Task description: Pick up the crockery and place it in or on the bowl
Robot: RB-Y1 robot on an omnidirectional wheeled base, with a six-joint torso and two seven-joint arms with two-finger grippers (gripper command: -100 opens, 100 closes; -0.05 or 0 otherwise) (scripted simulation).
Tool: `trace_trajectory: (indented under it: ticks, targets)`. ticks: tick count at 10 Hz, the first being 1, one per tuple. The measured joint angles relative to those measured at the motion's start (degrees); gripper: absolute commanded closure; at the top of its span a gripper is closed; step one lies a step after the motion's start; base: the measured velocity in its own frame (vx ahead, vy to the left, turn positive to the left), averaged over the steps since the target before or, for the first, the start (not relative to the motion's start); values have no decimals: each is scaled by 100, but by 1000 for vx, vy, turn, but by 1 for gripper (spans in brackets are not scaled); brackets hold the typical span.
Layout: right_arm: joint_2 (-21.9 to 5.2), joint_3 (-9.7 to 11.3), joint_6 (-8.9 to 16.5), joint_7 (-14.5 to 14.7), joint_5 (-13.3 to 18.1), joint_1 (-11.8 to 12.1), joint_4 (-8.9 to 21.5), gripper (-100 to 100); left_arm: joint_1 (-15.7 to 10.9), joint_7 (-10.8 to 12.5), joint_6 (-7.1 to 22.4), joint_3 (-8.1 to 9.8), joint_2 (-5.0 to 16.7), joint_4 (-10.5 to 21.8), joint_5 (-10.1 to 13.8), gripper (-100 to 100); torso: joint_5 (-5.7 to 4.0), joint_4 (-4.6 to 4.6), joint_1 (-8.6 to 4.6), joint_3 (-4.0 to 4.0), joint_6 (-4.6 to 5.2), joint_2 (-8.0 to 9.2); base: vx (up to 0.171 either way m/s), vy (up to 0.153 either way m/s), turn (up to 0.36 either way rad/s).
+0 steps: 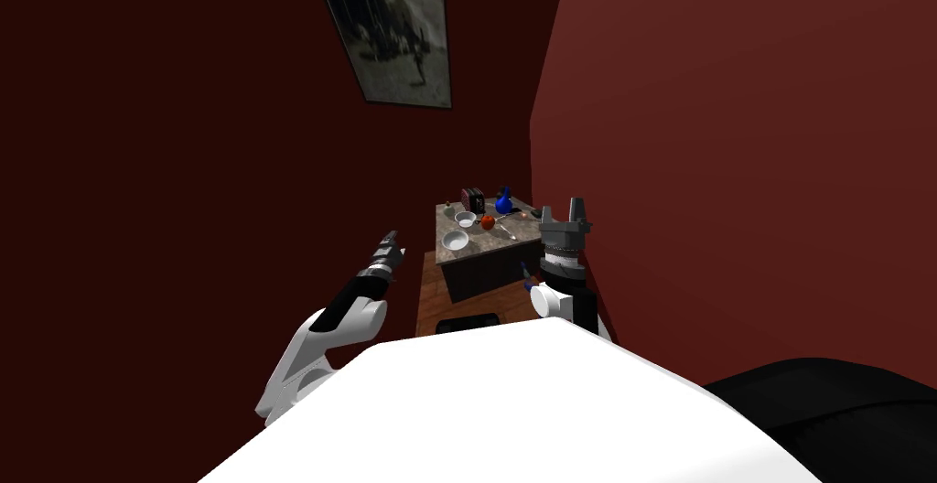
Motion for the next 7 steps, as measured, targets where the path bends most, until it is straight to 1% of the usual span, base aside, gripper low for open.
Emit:
trace_trajectory:
  ticks: [1, 6, 7]
  targets:
    - [0, 0, 0, 0, 0, 0, 0, 0, -29, 4, 158, -13, -11, 9, -3, -100, 0, 0, 1, 0, -2, 0, 3, 7, 9]
    - [0, 0, 0, 0, 0, 0, 0, 0, -172, 28, 822, -31, -17, 31, 14, -100, 0, 0, -2, -1, -1, -1, 8, 6, -66]
    - [0, 0, 0, 0, 0, 1, 0, 0, -213, 35, 987, -28, -10, 41, 25, -100, 0, -1, -1, -1, -2, -2, 4, 3, 10]
